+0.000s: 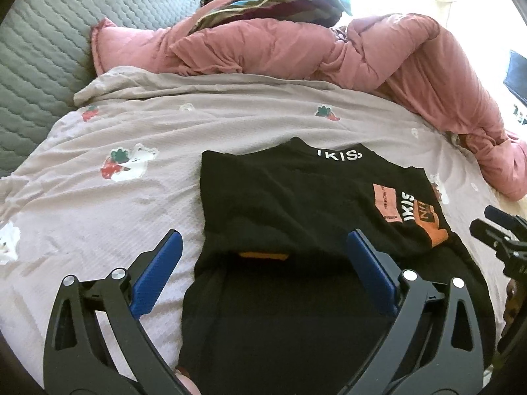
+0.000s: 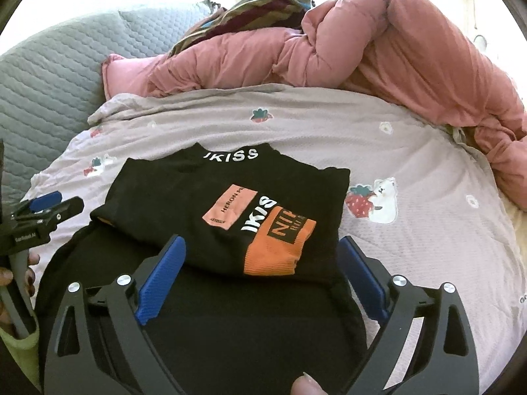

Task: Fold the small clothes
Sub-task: 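Move both open tools toward the hem of the black shirt, then close the left tool on the shirt hem while the right tool grasps the hem, then lift the hem with both tools and fold it over toward the collar, release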

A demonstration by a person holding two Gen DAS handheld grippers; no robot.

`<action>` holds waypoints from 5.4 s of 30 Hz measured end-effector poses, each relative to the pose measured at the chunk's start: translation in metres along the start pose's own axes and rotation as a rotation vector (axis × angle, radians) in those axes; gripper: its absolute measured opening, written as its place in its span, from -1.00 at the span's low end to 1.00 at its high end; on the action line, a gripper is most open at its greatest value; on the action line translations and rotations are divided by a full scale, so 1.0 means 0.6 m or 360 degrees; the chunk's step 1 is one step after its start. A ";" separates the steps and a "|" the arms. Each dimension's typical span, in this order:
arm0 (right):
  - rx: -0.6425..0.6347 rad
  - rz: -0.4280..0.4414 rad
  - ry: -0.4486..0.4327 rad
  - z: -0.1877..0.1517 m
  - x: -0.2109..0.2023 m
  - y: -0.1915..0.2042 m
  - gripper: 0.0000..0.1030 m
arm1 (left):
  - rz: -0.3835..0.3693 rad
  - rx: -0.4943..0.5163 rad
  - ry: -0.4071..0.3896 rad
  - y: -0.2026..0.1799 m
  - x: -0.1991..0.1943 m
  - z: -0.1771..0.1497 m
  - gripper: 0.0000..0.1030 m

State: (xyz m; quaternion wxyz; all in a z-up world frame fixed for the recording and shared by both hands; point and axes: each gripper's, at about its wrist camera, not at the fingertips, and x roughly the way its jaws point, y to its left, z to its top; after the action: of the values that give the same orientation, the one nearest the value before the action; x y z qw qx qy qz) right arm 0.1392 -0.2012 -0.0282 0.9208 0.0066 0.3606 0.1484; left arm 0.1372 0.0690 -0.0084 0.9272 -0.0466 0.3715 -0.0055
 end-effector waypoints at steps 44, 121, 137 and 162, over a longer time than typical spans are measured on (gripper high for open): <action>-0.0046 0.0043 0.0012 -0.091 -0.139 -0.008 0.81 | 0.0129 -0.0114 0.0045 0.080 -0.153 -0.112 0.81; 0.0164 0.0319 0.0379 -0.294 -0.147 -0.114 -0.21 | -0.0077 -0.0245 0.0361 0.100 -0.137 -0.271 -0.68; 0.0111 0.0471 0.0091 -0.235 -0.207 -0.124 -0.84 | -0.0084 -0.0191 0.0185 0.079 -0.189 -0.226 -0.94; 0.0255 0.0434 -0.0237 -0.058 -0.130 -0.181 -0.84 | -0.0096 -0.0335 -0.0042 0.087 -0.128 -0.023 -0.94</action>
State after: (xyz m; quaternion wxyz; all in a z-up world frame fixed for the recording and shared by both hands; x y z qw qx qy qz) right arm 0.0909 -0.3303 -0.0155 0.9128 0.1397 0.2979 0.2419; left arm 0.0707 0.1234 0.0297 0.9215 -0.1551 0.3561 0.0064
